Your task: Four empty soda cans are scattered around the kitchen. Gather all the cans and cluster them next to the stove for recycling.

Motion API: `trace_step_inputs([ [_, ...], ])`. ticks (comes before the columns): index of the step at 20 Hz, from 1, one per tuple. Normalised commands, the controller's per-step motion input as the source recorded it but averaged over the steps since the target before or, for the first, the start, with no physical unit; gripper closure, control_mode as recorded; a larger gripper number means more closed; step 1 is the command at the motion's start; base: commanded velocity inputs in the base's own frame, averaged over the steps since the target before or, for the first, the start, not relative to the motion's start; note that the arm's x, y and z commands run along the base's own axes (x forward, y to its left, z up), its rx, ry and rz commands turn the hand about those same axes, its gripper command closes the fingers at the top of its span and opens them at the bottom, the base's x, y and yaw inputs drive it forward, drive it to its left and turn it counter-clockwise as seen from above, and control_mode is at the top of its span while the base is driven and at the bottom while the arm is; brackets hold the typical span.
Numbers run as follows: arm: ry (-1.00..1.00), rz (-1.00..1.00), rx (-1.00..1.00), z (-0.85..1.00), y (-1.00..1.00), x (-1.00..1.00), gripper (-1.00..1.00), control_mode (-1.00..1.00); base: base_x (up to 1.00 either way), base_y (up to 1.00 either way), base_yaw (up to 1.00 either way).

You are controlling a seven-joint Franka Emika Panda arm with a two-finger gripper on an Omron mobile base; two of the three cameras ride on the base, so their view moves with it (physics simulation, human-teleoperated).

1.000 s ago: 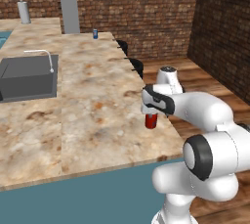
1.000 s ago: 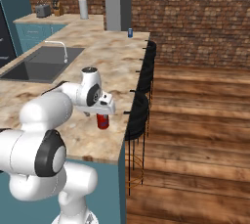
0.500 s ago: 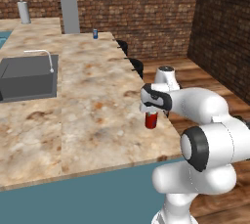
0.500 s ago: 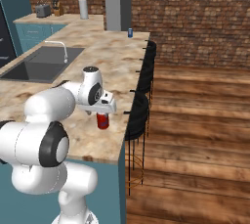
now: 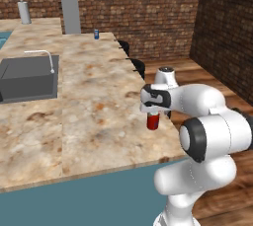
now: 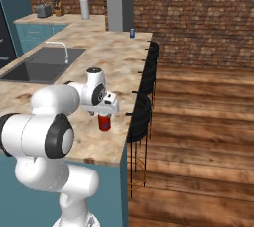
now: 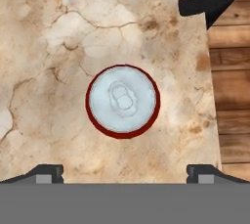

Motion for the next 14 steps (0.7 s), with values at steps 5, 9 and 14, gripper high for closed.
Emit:
trace_step_inputs([
  [5,0.0,0.0,0.0,-0.16,0.0,0.15,-1.0,-1.0,0.0,0.0,0.0],
  [9,0.0,0.0,0.0,-0.12,0.0,0.15,-1.0,-1.0,0.0,0.0,0.0],
  [14,0.0,0.0,0.0,-0.1,0.01,0.21,-1.0,-1.0,0.0,0.0,0.0],
])
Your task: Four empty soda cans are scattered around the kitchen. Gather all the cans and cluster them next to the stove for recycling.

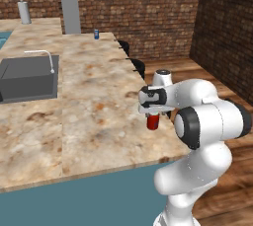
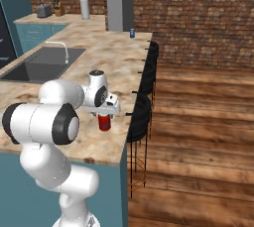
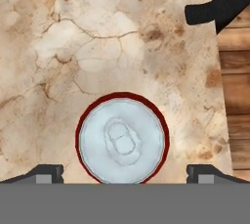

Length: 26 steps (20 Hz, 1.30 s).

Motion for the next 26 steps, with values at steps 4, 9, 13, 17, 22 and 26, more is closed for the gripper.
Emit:
trace_step_inputs([
  [4,0.0,0.0,0.0,-0.11,0.0,0.07,-1.0,-1.0,0.0,0.0,0.0],
  [9,0.0,0.0,0.0,-0.1,0.0,0.02,-1.0,-1.0,0.0,0.0,0.0],
  [13,0.0,0.0,0.0,-0.16,0.0,0.0,-1.0,-1.0,0.0,0.0,0.0],
  [17,0.0,0.01,0.0,-0.16,0.0,0.0,1.0,-1.0,0.0,0.0,0.0],
  [22,0.0,0.0,0.0,0.0,0.0,0.0,1.0,-1.0,0.0,0.0,0.0],
  [26,-0.01,0.0,0.0,0.05,0.0,0.0,1.0,-1.0,0.0,0.0,0.0],
])
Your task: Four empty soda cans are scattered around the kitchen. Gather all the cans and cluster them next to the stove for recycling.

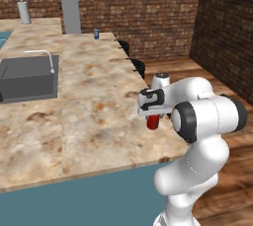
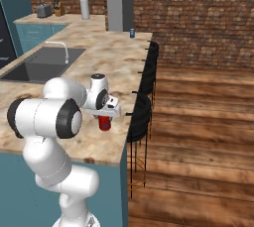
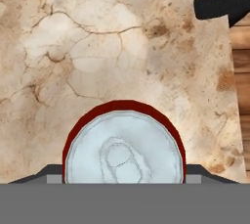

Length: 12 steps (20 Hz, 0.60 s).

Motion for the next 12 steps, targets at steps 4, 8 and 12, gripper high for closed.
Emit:
trace_step_inputs([
  [4,-0.03,0.0,0.0,0.18,0.0,0.0,1.0,-1.0,0.0,0.0,0.0],
  [8,0.0,0.0,0.0,0.13,0.0,0.0,1.0,-1.0,0.0,0.0,0.0],
  [12,0.0,0.0,0.0,0.15,0.0,0.0,1.0,-1.0,0.0,0.0,0.0],
])
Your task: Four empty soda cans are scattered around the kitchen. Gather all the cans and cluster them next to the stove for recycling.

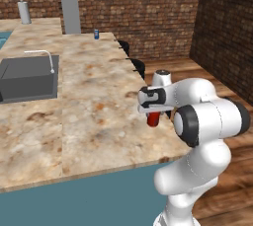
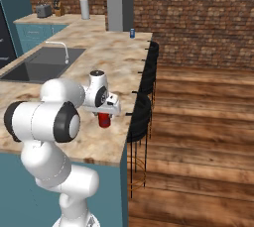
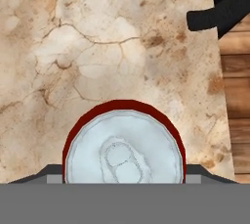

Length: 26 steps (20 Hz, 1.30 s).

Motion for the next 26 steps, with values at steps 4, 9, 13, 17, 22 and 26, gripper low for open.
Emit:
trace_step_inputs([
  [4,0.0,0.0,0.0,0.2,0.05,0.0,1.0,-1.0,0.0,0.0,0.0],
  [9,0.0,0.0,0.0,0.19,0.05,0.0,1.0,-1.0,0.0,0.0,0.0],
  [13,0.0,0.0,0.0,0.16,0.04,0.0,1.0,-1.0,0.0,0.0,0.0],
  [17,0.0,0.0,0.0,0.19,0.08,-0.04,1.0,-1.0,0.0,0.0,0.0],
  [22,-0.01,-0.02,-0.02,0.09,0.22,-0.11,1.0,-1.0,0.0,0.0,0.0],
  [26,0.0,-0.01,0.0,0.23,0.1,-0.08,1.0,-1.0,0.0,0.0,0.0],
])
